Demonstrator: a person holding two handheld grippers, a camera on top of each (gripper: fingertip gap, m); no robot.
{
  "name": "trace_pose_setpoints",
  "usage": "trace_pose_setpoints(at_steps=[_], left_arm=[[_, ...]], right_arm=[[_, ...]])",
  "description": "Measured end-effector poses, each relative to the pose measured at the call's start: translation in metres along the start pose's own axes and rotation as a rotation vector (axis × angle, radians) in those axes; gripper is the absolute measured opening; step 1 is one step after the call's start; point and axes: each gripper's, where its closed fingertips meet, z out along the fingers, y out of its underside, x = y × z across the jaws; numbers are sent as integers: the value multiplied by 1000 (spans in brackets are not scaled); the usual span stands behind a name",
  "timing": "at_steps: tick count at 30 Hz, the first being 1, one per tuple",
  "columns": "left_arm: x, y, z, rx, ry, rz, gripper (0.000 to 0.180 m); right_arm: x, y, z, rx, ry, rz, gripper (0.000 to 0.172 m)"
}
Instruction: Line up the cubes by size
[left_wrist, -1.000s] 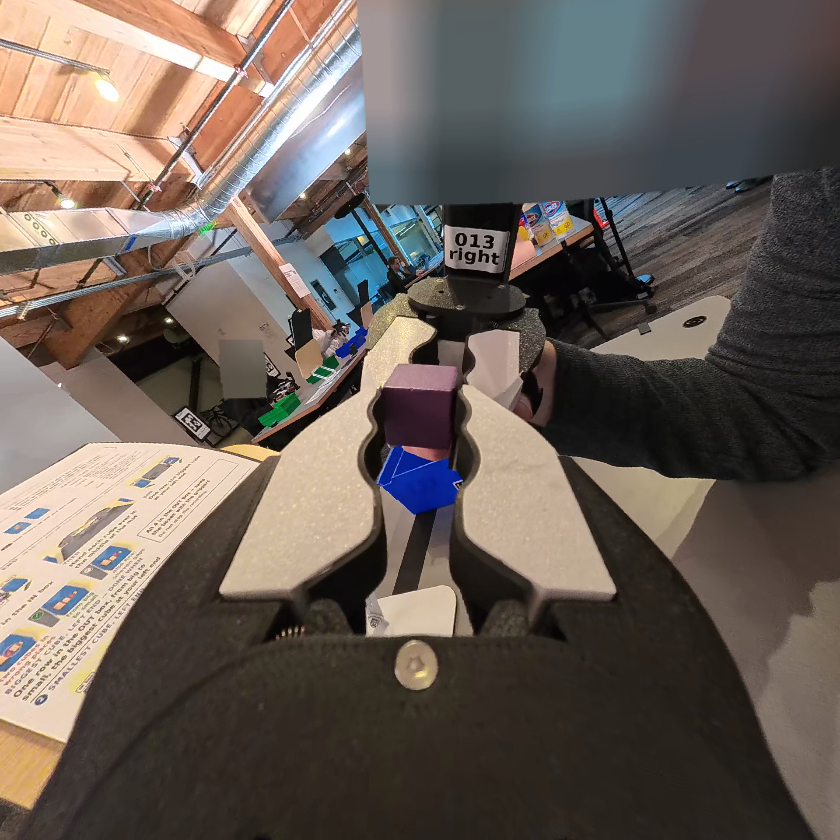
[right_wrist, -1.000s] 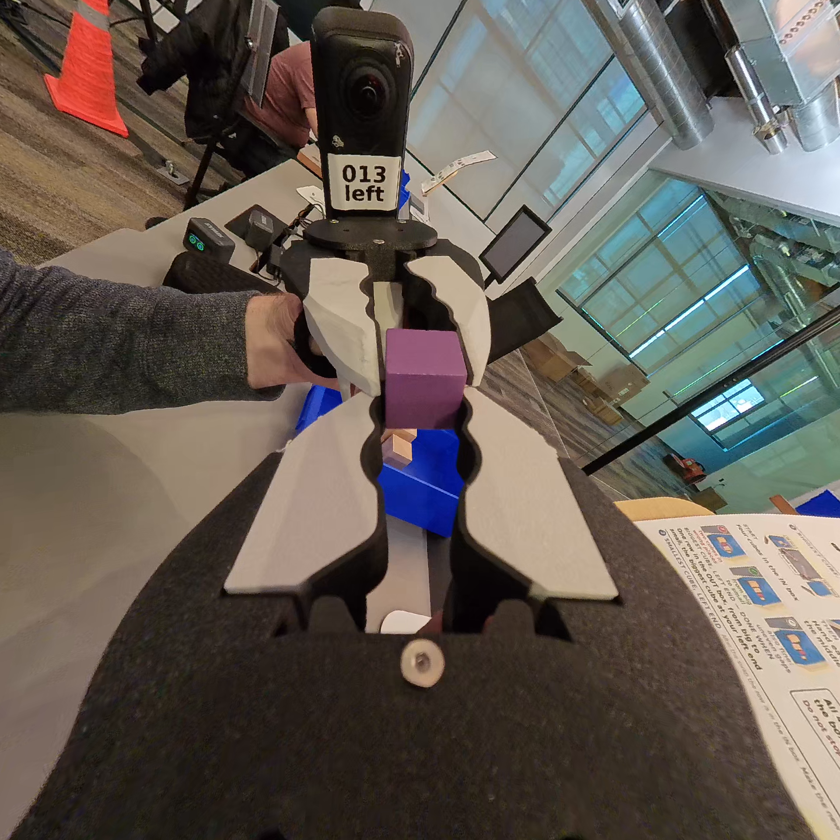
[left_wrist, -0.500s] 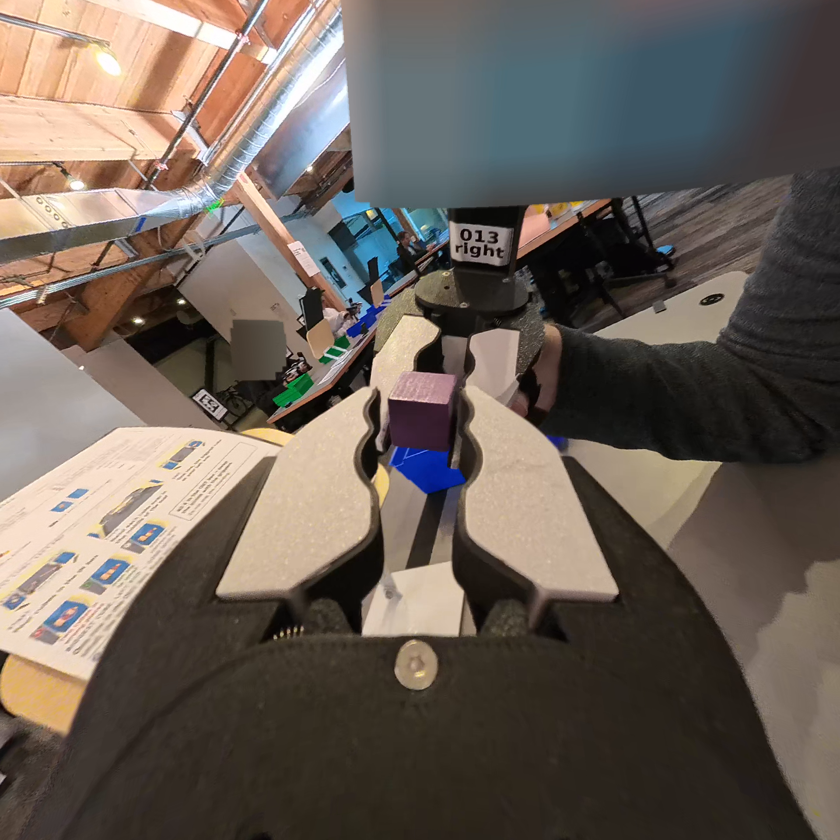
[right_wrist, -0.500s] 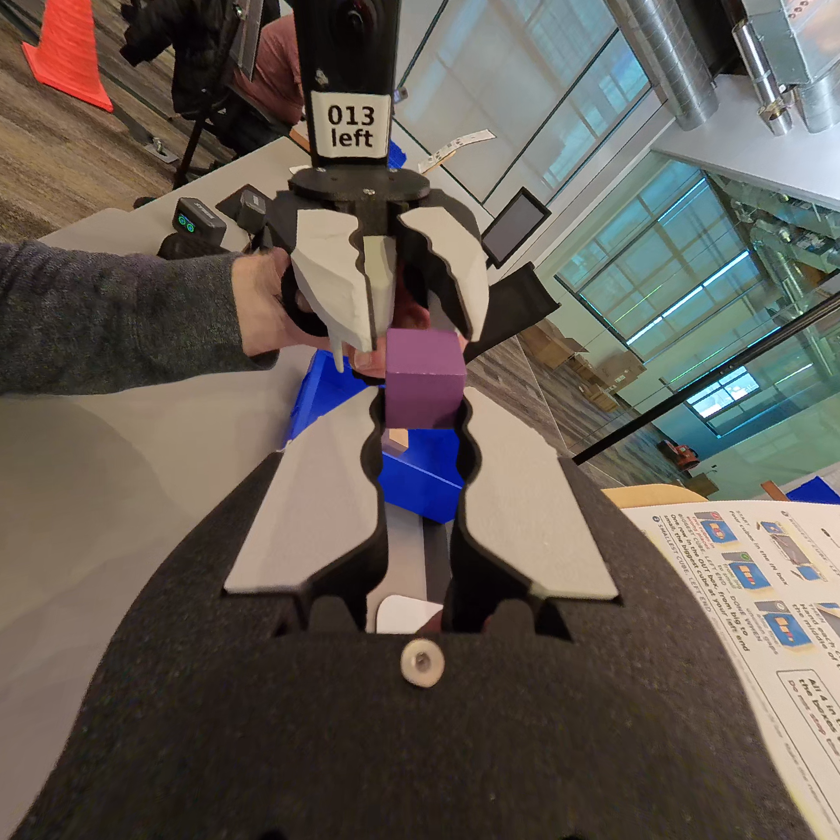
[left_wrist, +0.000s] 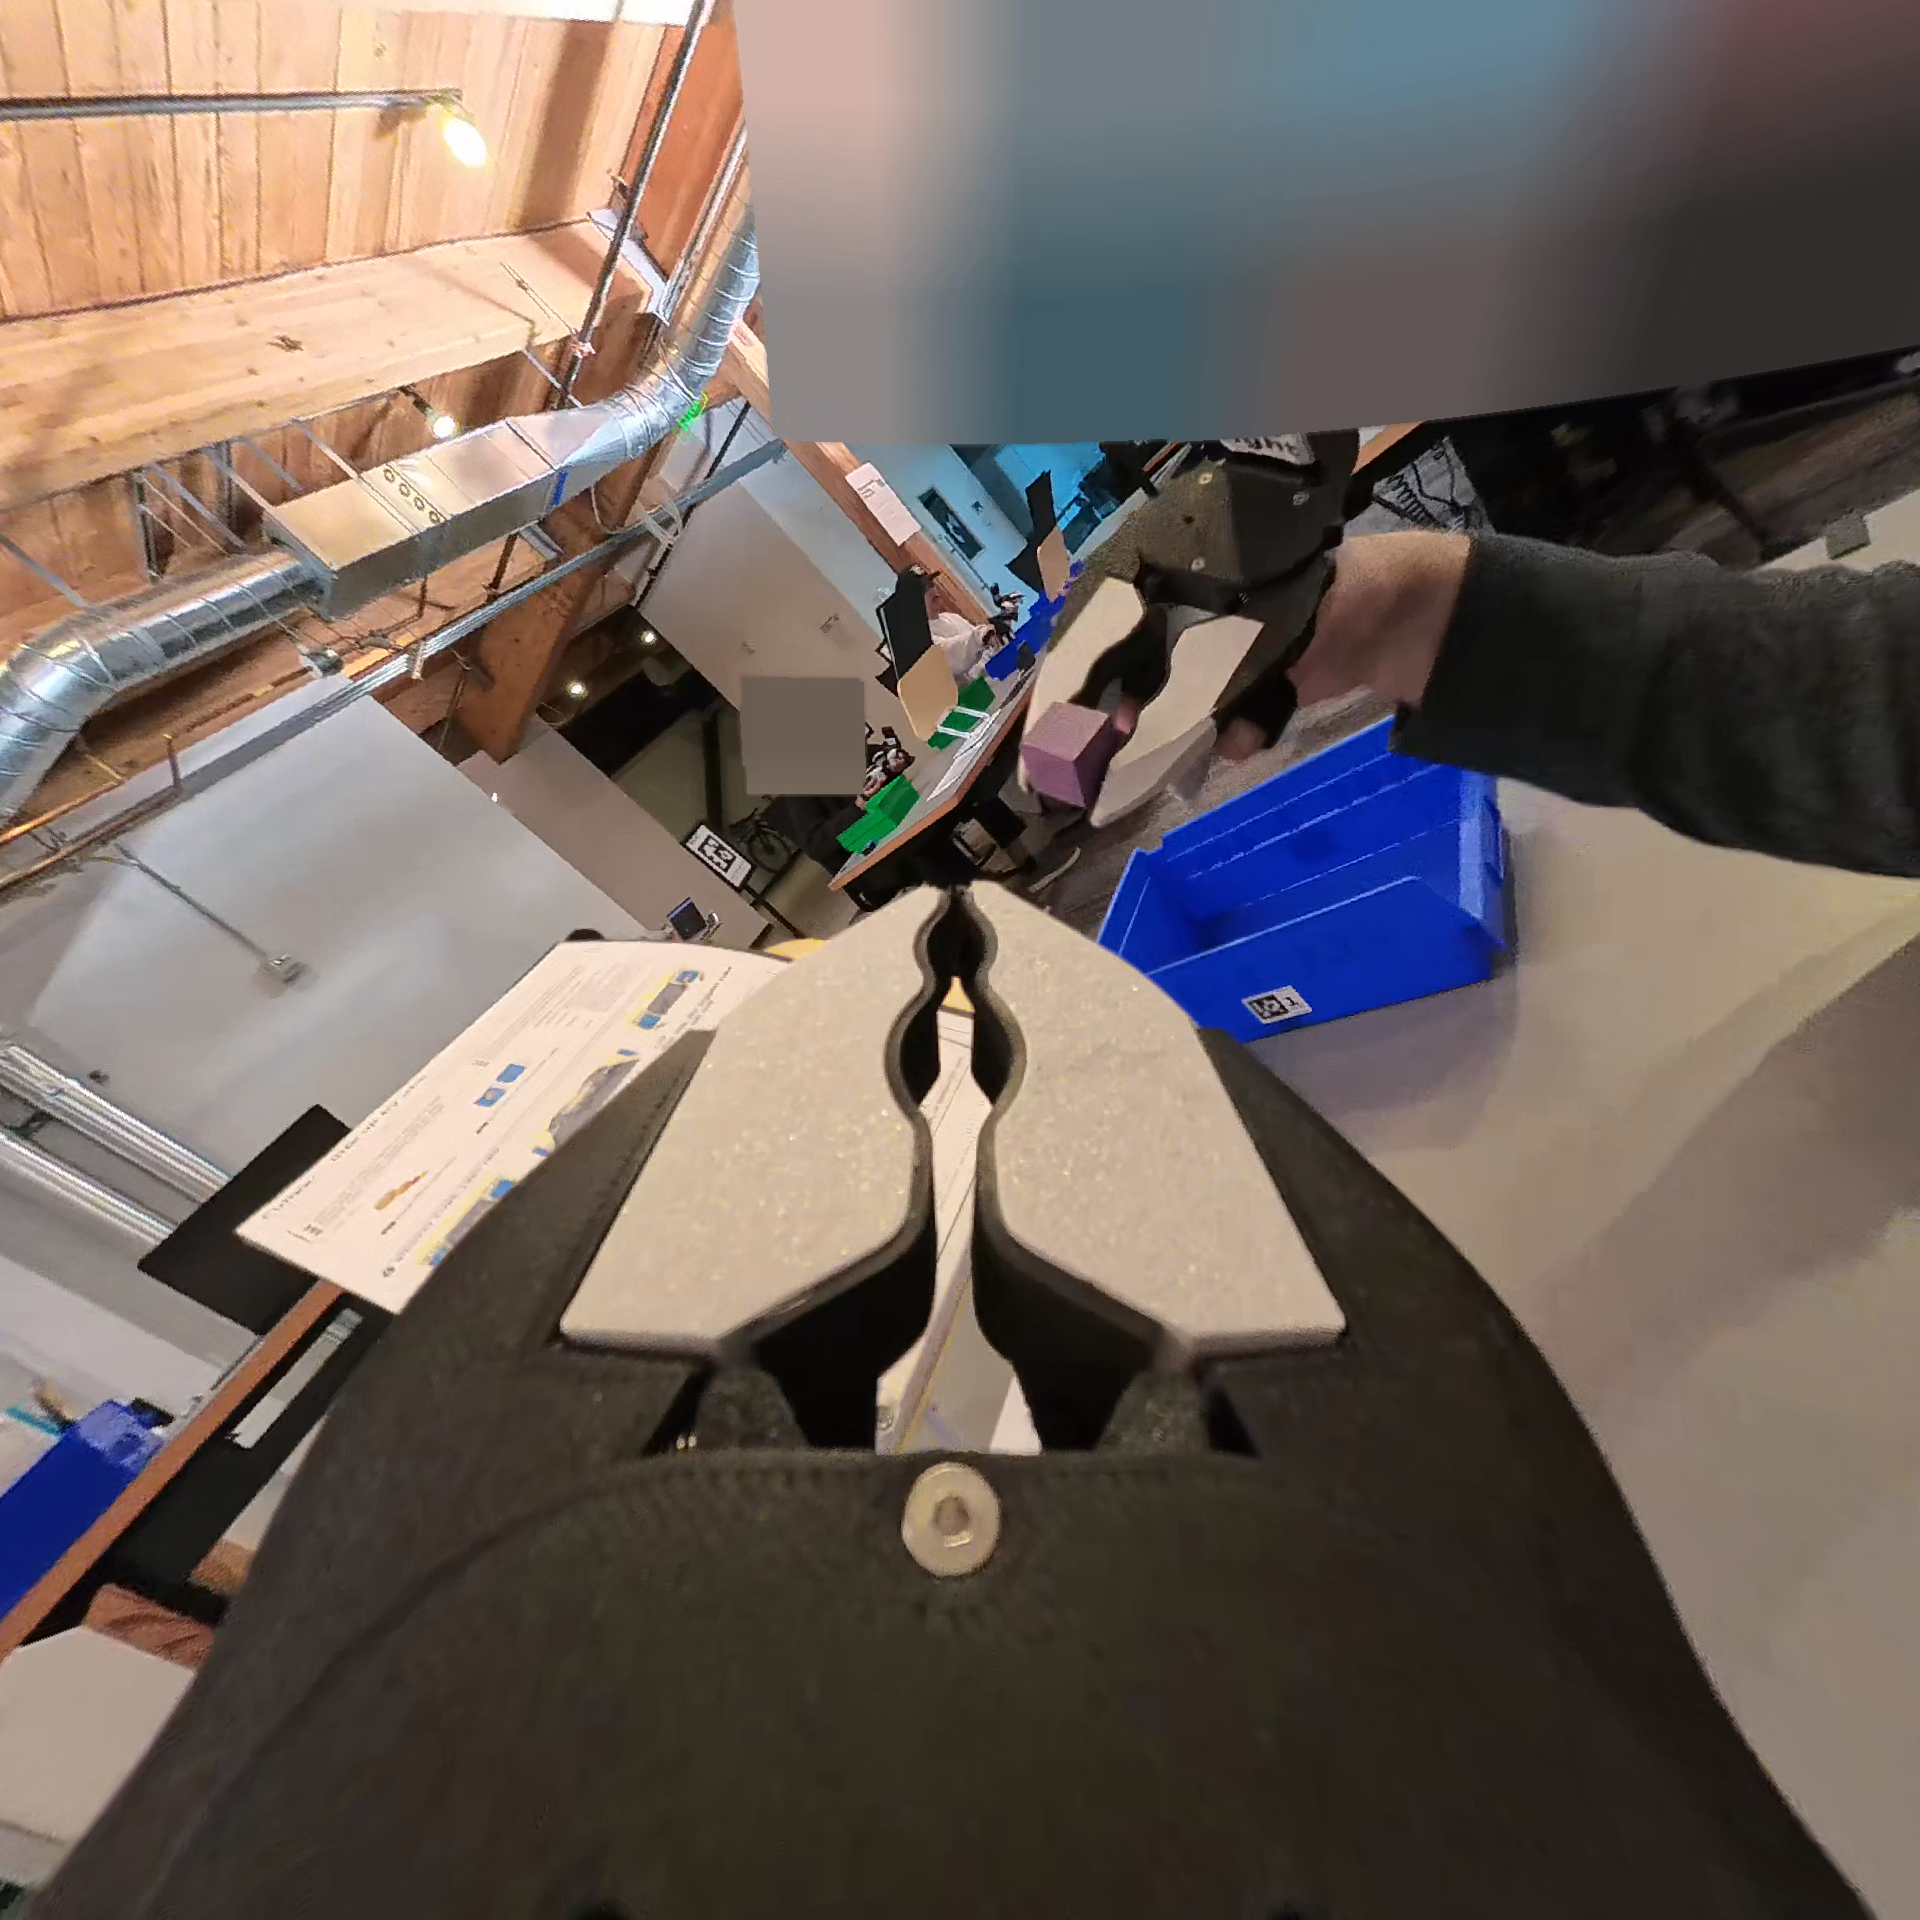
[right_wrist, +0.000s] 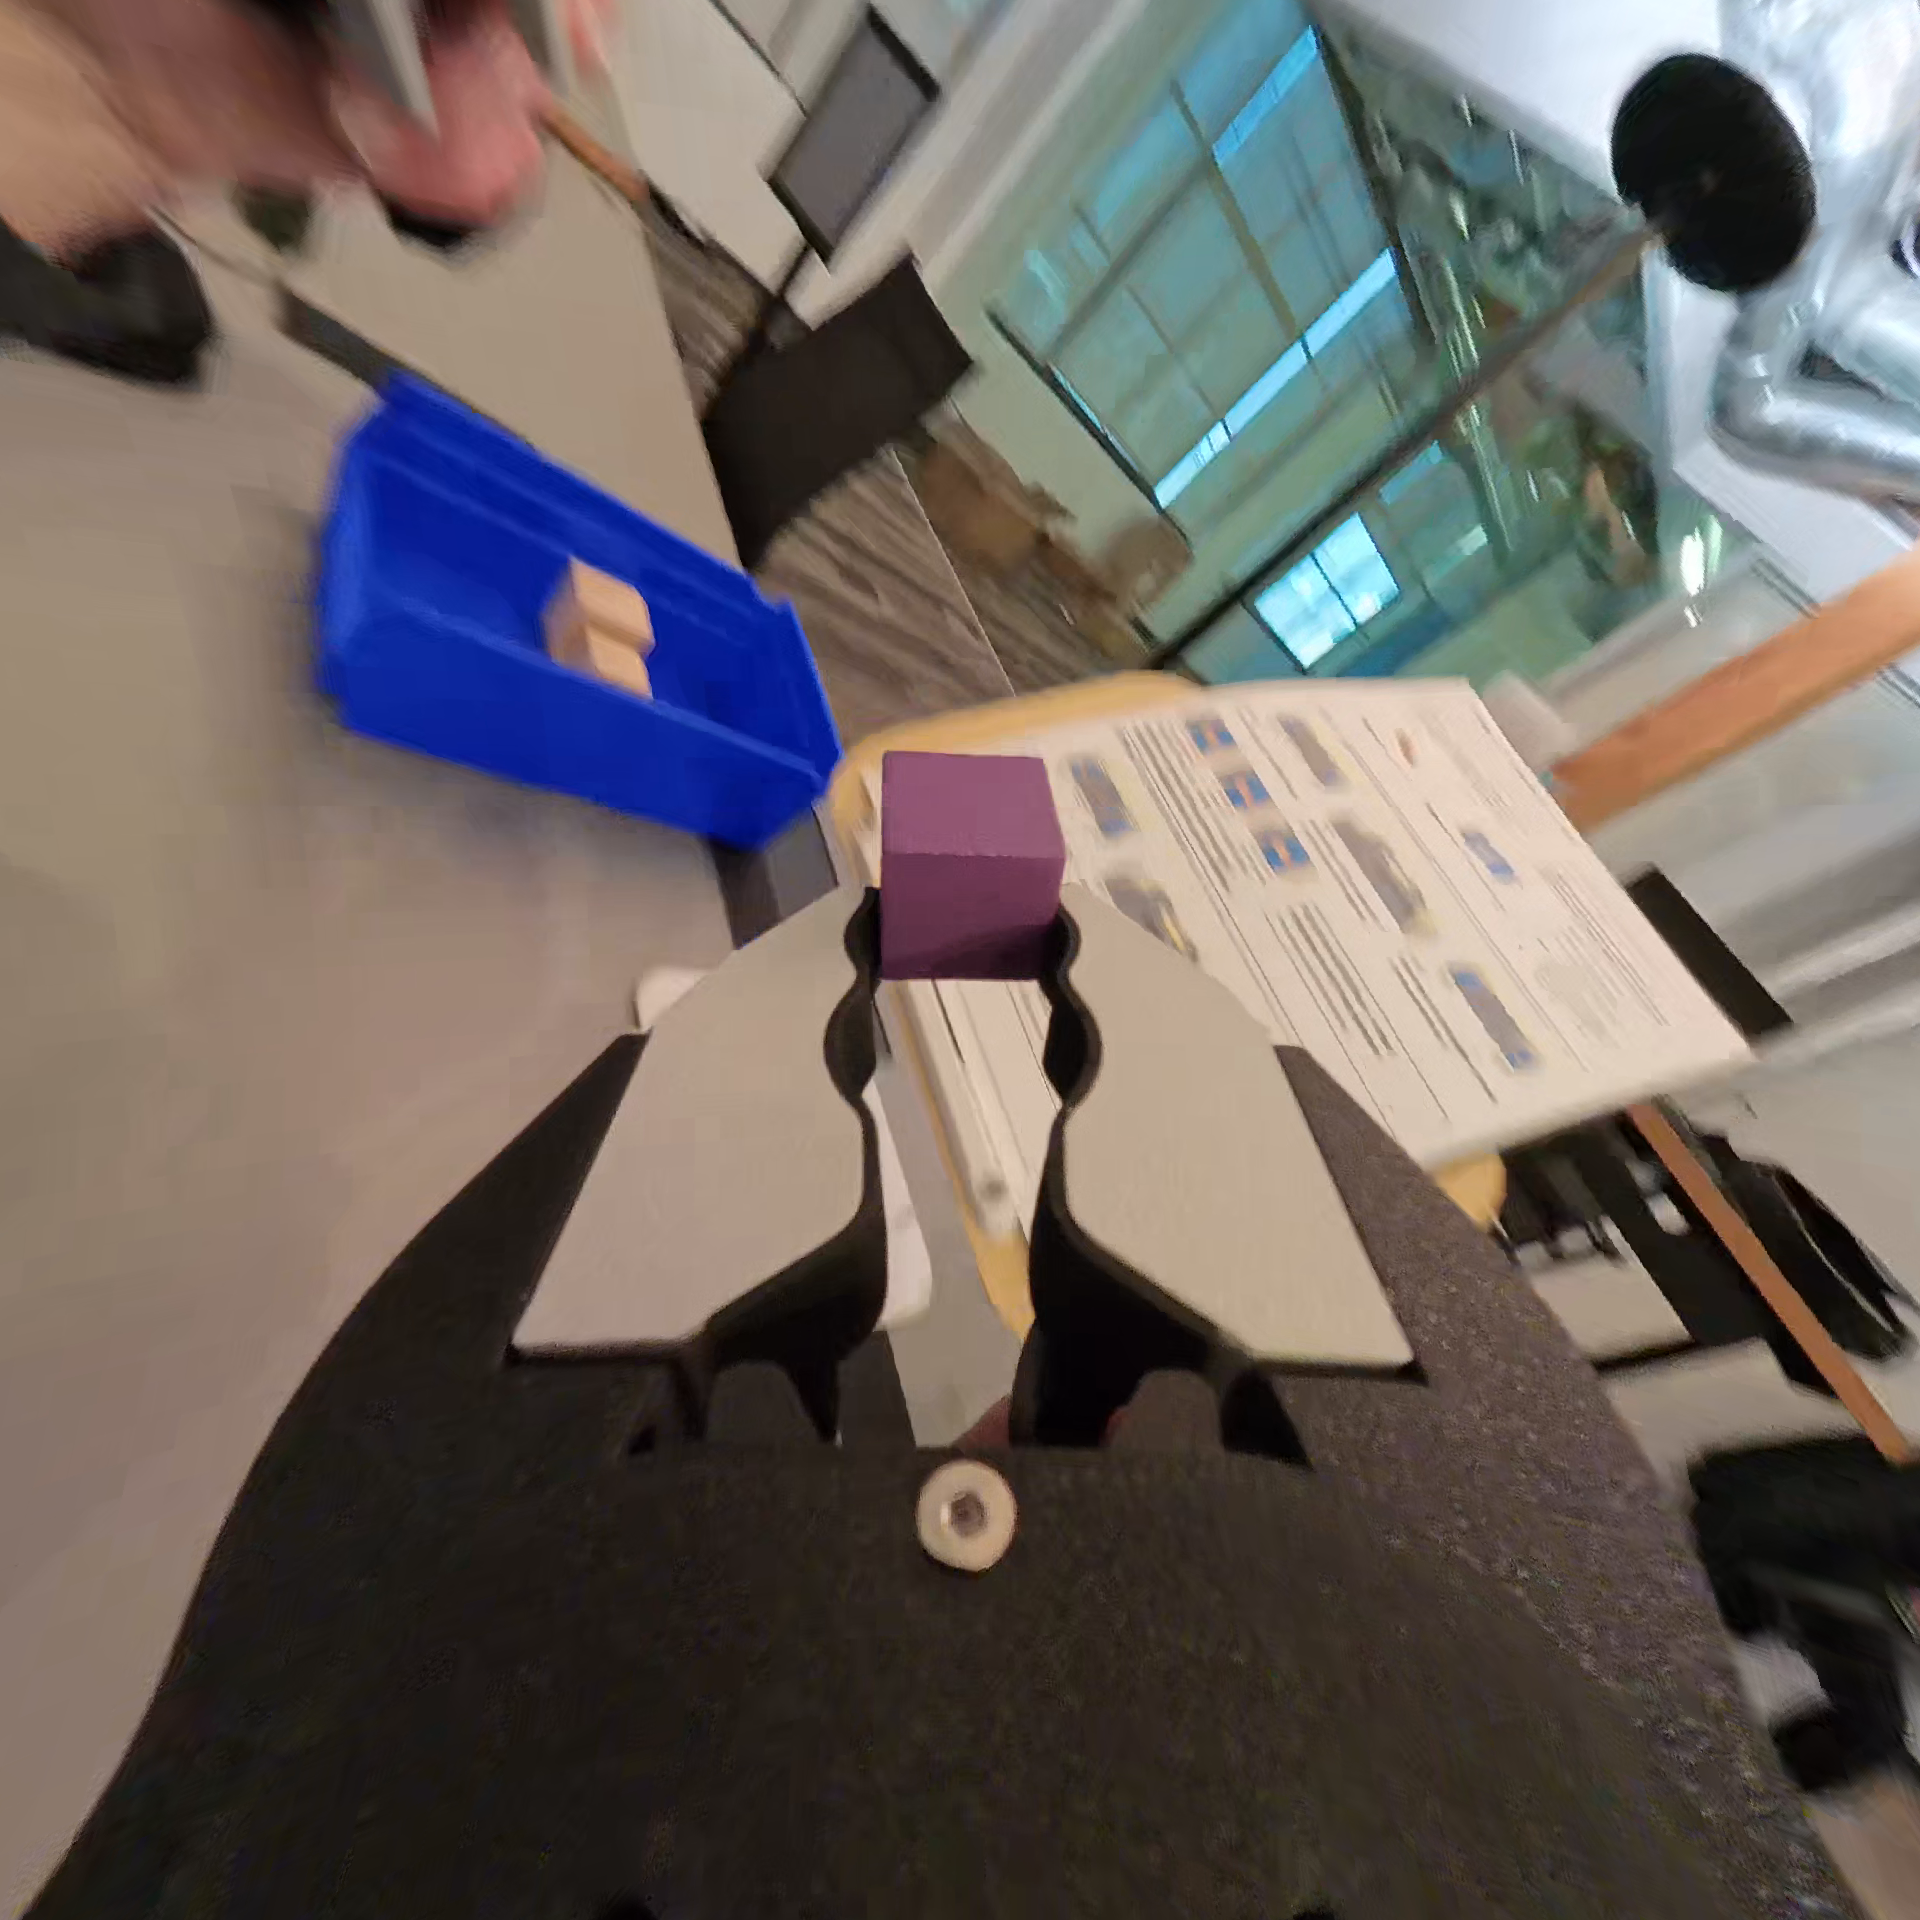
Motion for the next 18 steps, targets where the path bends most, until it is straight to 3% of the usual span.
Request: trace_pose_setpoints(at_steps=[6, 12, 14, 18], left_arm=[[5, -21, 15, 57, -7, 34, 0], [9, -18, 29, 65, 18, 27, 0], [11, -12, 34, 53, 28, 19, 0], [13, -1, 41, 13, 39, 17, 0]], right_arm=[[41, 124, -70, -302, 70, 102, 28], [16, 242, -116, -737, -105, 65, 28], [9, 271, -124, -856, -155, 54, 28], [-11, 307, -117, -938, -273, 59, 28]])
